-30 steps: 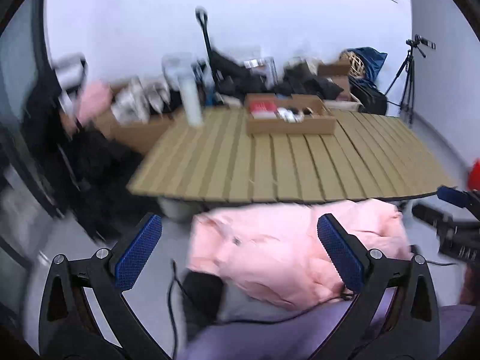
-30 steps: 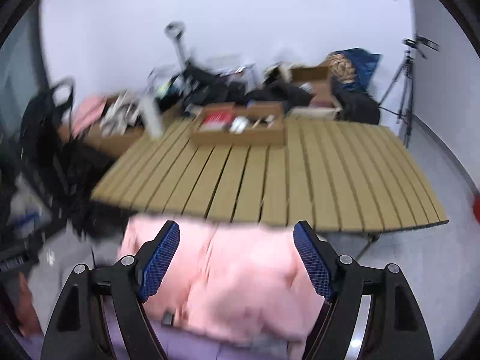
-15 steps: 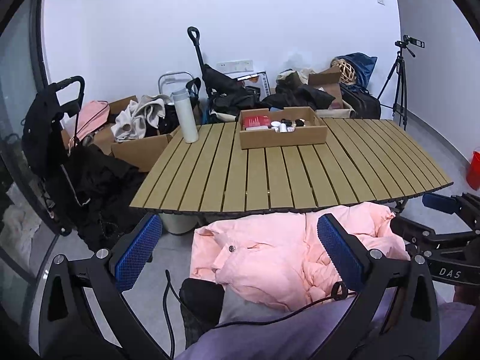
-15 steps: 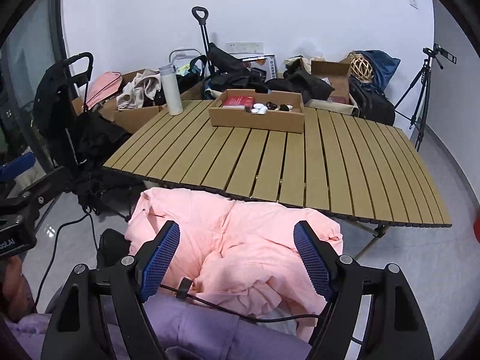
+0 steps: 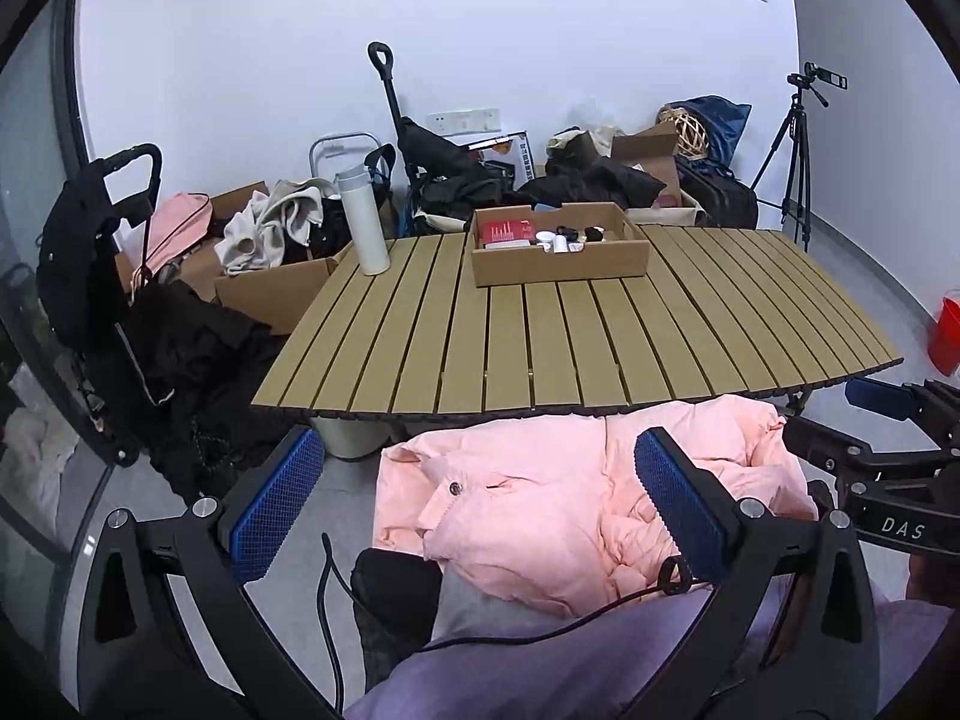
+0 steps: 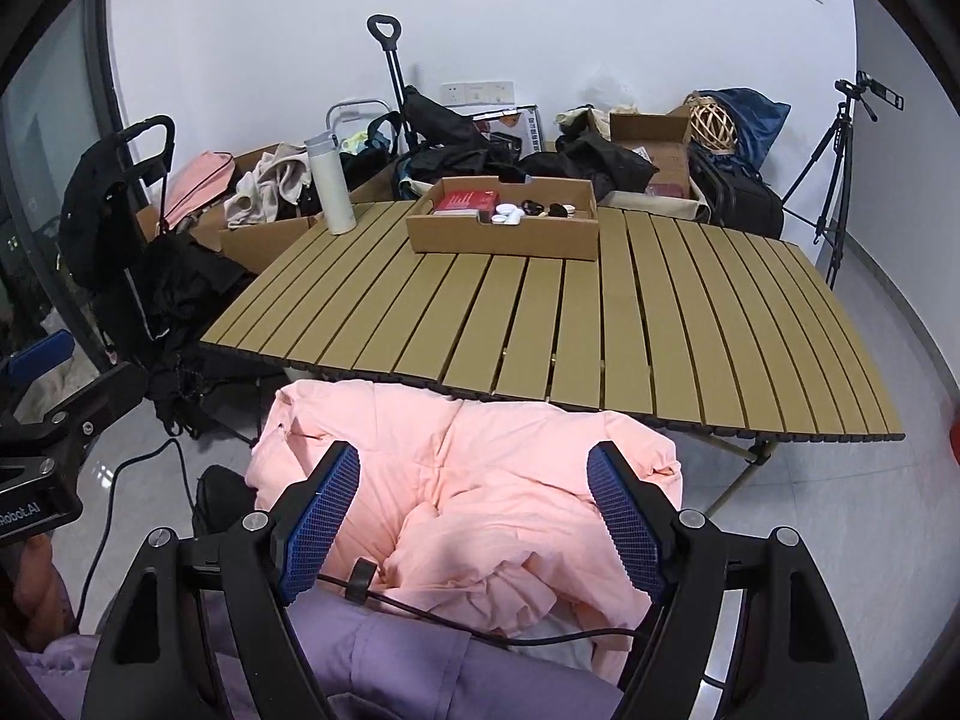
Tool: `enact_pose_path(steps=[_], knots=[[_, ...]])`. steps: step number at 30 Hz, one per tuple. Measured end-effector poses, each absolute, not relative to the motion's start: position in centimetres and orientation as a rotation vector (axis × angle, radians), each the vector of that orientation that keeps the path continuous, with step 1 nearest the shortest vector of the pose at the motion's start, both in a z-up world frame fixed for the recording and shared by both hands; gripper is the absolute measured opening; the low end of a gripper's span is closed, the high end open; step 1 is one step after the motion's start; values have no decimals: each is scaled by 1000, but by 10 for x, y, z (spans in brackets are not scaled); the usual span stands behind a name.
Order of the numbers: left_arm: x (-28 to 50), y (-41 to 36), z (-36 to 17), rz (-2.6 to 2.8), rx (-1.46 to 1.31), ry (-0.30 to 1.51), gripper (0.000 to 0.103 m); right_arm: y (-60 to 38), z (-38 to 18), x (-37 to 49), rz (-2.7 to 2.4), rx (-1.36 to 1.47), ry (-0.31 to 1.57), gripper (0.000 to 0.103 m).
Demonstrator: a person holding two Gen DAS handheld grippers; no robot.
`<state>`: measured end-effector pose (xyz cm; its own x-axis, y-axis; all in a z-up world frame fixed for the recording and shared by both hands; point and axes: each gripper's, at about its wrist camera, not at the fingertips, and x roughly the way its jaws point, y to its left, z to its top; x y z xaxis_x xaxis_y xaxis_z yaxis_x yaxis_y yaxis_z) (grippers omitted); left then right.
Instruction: Organize objects
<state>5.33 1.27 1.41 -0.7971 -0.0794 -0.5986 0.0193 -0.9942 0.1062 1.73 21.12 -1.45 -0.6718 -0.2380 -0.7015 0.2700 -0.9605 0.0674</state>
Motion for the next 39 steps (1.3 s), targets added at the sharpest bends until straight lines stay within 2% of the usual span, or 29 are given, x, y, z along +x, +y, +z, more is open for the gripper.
enact_pose_path(steps=[39], knots=[[47,15,7,-2915,1104,-105,103,208,-20,16,-2621,1126,59,82]])
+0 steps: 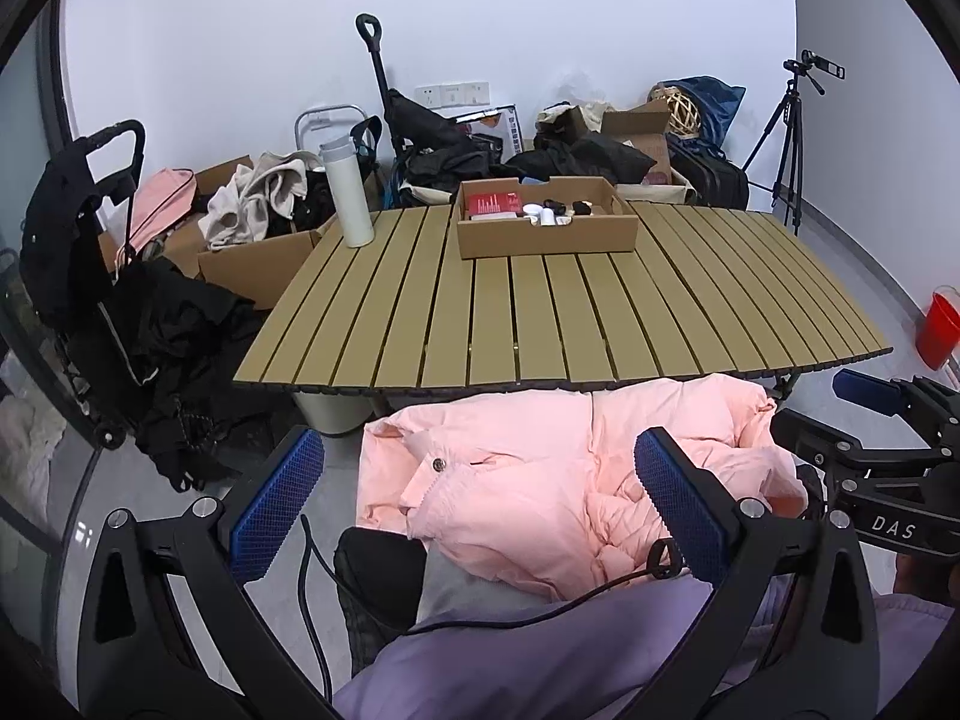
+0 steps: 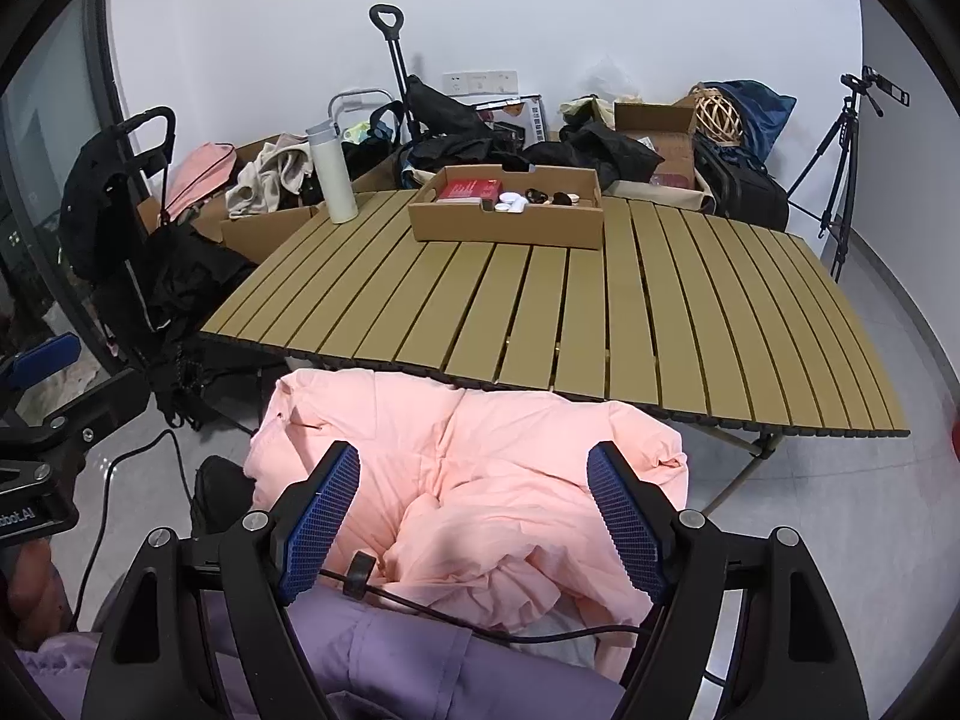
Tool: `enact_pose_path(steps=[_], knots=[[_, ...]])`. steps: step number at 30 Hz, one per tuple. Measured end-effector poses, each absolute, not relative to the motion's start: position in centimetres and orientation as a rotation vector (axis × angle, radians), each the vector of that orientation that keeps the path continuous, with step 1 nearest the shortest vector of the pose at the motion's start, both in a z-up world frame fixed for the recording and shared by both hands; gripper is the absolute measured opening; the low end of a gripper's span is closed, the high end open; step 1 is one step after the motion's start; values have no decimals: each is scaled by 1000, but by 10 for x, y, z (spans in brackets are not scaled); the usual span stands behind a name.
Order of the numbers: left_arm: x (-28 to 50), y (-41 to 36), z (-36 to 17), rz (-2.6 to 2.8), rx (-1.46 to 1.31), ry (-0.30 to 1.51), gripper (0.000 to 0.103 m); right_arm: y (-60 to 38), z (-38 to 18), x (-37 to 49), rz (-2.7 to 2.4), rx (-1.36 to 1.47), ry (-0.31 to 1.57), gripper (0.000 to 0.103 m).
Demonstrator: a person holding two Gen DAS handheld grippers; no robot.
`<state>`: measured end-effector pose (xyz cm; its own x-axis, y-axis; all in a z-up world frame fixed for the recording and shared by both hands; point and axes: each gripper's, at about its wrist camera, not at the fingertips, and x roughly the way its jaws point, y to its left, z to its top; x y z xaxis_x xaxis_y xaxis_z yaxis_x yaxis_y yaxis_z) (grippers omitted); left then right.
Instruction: Organize objects
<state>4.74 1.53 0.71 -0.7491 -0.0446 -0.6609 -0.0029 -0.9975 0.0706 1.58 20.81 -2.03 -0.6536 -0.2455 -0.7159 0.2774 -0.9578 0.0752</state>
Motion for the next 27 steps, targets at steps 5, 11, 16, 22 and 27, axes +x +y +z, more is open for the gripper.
enact_pose_path(steps=[5,11,16,22,27], knots=[[47,14,7,-2913,1110,-100,103,208,-20,16,-2619,1125,60,82],[45,12,5,-2902,1144,-95,103,206,-20,17,-2624,1124,69,82],[45,11,5,-2909,1136,-95,103,208,-19,16,-2639,1124,65,82],[42,11,4,-2911,1177,-66,103,213,-18,15,-2651,1124,56,82],[42,10,3,-2913,1188,-62,103,214,-17,15,-2651,1122,60,82]])
